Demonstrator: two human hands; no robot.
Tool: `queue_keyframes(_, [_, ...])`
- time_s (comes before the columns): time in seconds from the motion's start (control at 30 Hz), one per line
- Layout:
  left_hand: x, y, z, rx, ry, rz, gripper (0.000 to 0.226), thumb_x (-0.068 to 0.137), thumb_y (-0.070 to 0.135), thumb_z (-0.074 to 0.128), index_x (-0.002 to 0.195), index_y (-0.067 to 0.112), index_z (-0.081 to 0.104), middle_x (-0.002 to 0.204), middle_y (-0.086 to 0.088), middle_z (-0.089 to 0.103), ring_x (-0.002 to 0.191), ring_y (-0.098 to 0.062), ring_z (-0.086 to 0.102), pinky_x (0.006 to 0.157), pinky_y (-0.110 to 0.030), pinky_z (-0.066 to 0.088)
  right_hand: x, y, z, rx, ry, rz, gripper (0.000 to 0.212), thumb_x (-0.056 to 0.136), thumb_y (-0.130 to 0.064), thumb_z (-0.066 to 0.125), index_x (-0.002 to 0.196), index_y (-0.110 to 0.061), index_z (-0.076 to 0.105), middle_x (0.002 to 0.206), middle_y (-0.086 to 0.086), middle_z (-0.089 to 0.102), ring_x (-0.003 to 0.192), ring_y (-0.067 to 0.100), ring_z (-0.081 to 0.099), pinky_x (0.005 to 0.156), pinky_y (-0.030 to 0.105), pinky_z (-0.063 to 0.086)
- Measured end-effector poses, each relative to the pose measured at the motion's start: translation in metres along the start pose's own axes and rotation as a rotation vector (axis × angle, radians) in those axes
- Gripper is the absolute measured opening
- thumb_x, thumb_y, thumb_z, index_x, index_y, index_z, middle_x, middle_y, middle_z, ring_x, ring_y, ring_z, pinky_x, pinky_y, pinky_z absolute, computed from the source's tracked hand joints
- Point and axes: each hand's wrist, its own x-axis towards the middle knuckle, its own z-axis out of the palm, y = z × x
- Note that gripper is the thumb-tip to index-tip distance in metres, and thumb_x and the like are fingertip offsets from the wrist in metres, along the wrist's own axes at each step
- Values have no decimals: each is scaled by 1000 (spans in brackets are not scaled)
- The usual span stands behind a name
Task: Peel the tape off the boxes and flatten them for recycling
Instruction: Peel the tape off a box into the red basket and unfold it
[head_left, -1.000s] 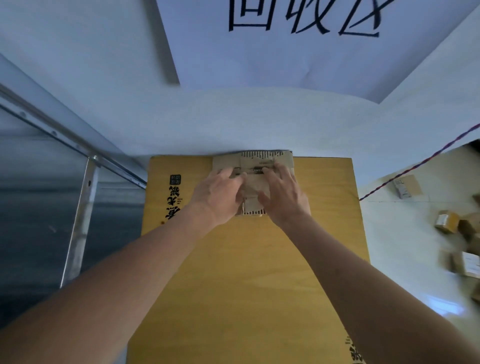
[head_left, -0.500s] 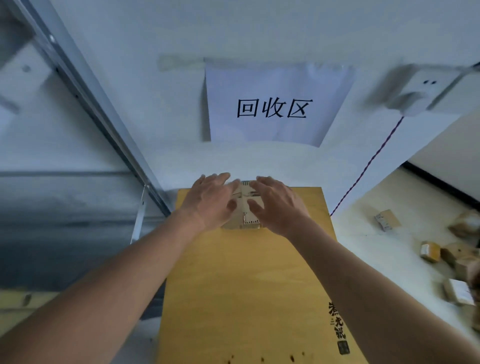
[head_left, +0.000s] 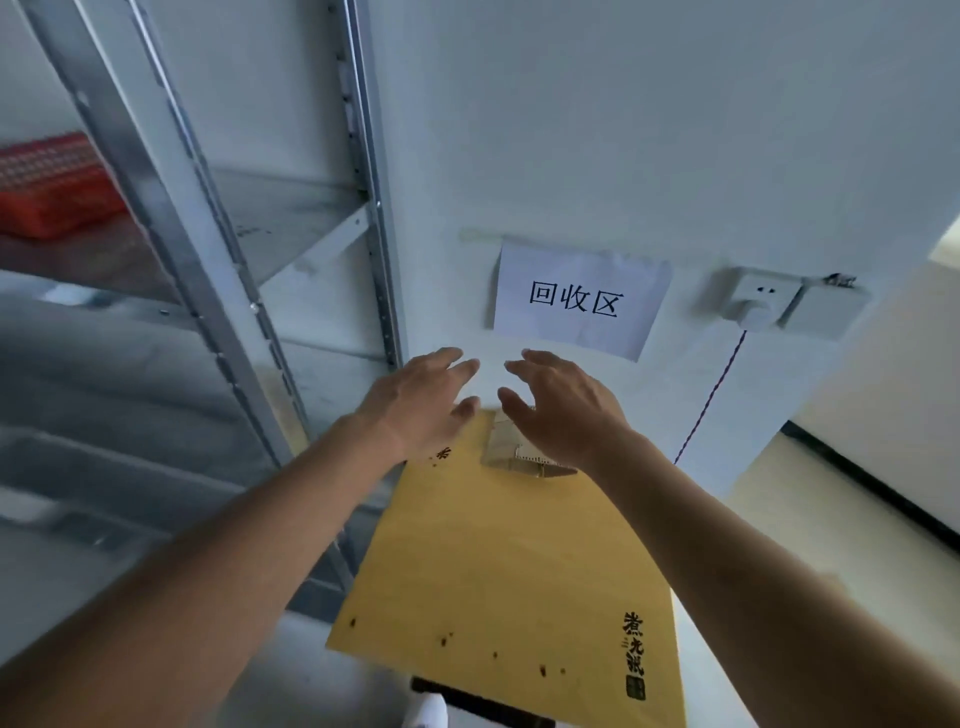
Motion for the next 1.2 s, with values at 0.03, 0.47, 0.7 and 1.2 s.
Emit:
queue_keyframes(0.03, [-18,3,-11,0,10,-21,59,107,50,38,162,30,28,170,7,21,152,-19,30,116,-49,40,-11,-10,-9,7,8,-25,54,105,-54,40,153,-29,44,163,-4,38,148,19,39,110,43,41])
queue_keyframes(0.47, [-214,-20,-123,115,217,-255,58,106,53,34,159,28,34,165,2,35,148,-24,38,120,-46,30,-92,-165,-94,-37,92,-413,57,105,-59,35,151,-26,47,151,-2,55,134,24,55,100,42,49])
queue_keyframes(0.7, [-302,-88,-171,144,300,-370,56,106,51,35,157,28,37,165,3,36,148,-22,38,119,-44,33,-93,-278,-107,-27,121,-585,53,104,-58,39,144,-28,54,145,-3,60,128,23,59,100,43,52])
queue_keyframes(1.2, [-432,-306,-267,201,289,-499,56,110,46,35,162,27,31,170,2,24,155,-20,24,124,-42,24,-38,-540,-70,58,121,-671,46,104,-53,43,139,-30,59,135,-6,63,121,24,60,91,40,51])
